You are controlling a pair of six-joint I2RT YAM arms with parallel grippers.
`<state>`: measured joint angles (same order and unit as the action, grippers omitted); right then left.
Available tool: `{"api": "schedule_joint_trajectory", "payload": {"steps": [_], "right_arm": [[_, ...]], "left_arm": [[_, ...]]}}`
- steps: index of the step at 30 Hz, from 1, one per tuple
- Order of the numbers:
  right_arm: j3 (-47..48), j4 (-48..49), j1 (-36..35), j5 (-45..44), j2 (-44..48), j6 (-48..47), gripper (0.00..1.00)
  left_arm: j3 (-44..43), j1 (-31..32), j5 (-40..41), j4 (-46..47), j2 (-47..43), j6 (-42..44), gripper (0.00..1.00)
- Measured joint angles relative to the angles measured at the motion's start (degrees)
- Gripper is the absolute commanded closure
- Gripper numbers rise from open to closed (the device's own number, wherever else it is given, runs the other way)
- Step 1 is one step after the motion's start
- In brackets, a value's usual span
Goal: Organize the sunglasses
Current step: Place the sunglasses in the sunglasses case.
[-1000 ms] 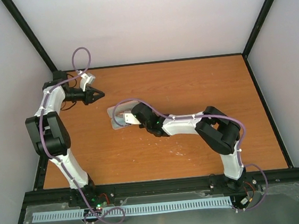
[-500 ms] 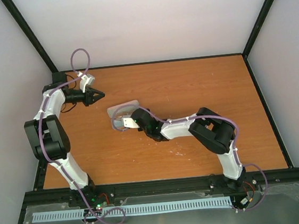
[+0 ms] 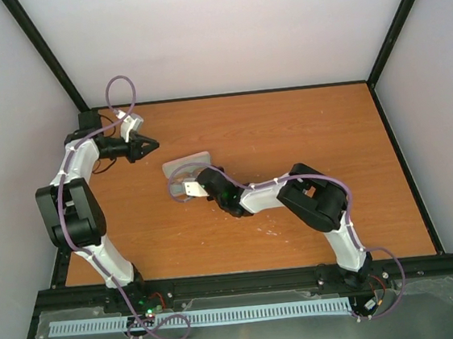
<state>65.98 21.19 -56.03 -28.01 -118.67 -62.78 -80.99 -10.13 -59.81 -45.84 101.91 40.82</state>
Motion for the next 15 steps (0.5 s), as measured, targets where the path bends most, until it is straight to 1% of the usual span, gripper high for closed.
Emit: {"api": "schedule_joint_trajectory", "payload": {"steps": [8,15], "right_arm": [[0.00,0.24,-0.79,0.28,-2.10,1.14,0.97],[0.00,0.50,-1.01,0.31,-2.89,2.86,0.97]], "left_arm": [[1.14,-0.11,-0.37,1.46,-0.13,-1.03,0.80],[1.25,-0.11,-0.63,2.75,-0.20,-1.70,0.76]]}}
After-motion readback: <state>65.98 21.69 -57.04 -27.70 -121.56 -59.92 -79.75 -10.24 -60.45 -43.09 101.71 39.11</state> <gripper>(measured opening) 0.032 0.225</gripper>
